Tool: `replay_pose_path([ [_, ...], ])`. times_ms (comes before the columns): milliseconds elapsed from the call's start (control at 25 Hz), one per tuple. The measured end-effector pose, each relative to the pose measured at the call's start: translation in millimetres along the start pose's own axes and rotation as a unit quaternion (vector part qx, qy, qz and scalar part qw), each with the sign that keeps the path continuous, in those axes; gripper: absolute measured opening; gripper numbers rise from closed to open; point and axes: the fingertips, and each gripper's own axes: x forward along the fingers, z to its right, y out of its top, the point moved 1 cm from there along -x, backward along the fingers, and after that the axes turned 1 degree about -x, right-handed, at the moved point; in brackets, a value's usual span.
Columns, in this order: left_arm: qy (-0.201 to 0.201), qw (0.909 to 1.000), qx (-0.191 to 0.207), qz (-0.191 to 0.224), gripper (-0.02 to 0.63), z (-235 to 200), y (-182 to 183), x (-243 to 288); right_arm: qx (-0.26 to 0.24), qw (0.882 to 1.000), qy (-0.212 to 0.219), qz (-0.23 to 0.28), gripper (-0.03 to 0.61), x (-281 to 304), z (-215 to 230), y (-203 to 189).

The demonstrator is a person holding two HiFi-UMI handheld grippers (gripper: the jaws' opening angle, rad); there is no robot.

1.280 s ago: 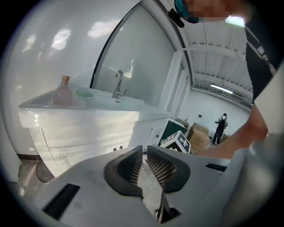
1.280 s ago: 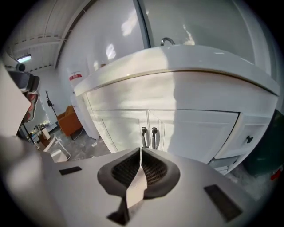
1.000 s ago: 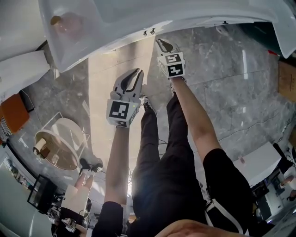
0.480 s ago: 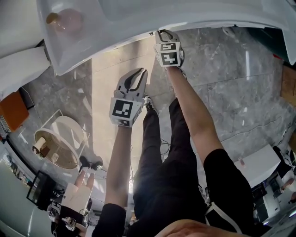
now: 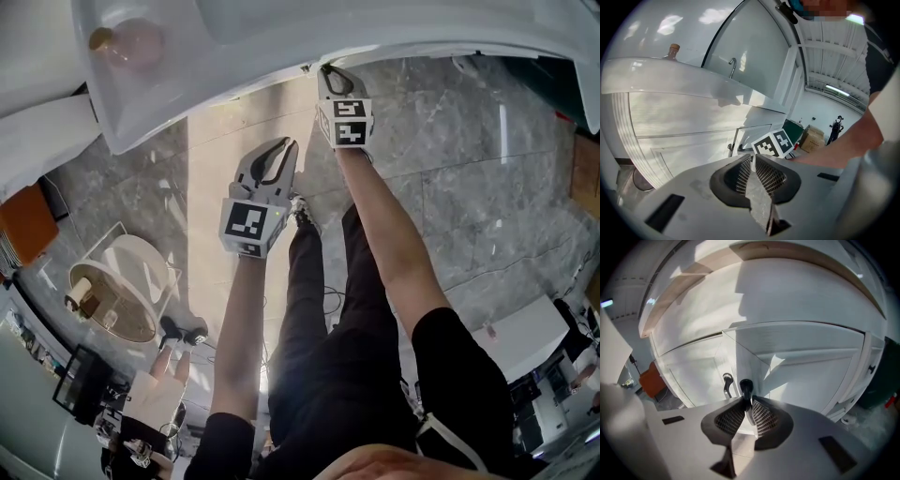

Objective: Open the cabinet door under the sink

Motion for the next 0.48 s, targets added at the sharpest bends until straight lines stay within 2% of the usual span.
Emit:
replay_pose_path([
  [320, -0.005, 0.9998, -0.018, -0.010, 0.040, 20, -19, 10, -0.023, 1.000, 0.014, -0.001, 0.100, -43, 2, -36],
  [480, -0.015, 0.9998, -0.008, -0.013, 0.040, 39, -19, 19, -0.032, 0.999, 0.021, 0.002, 0.100, -57, 6, -42],
])
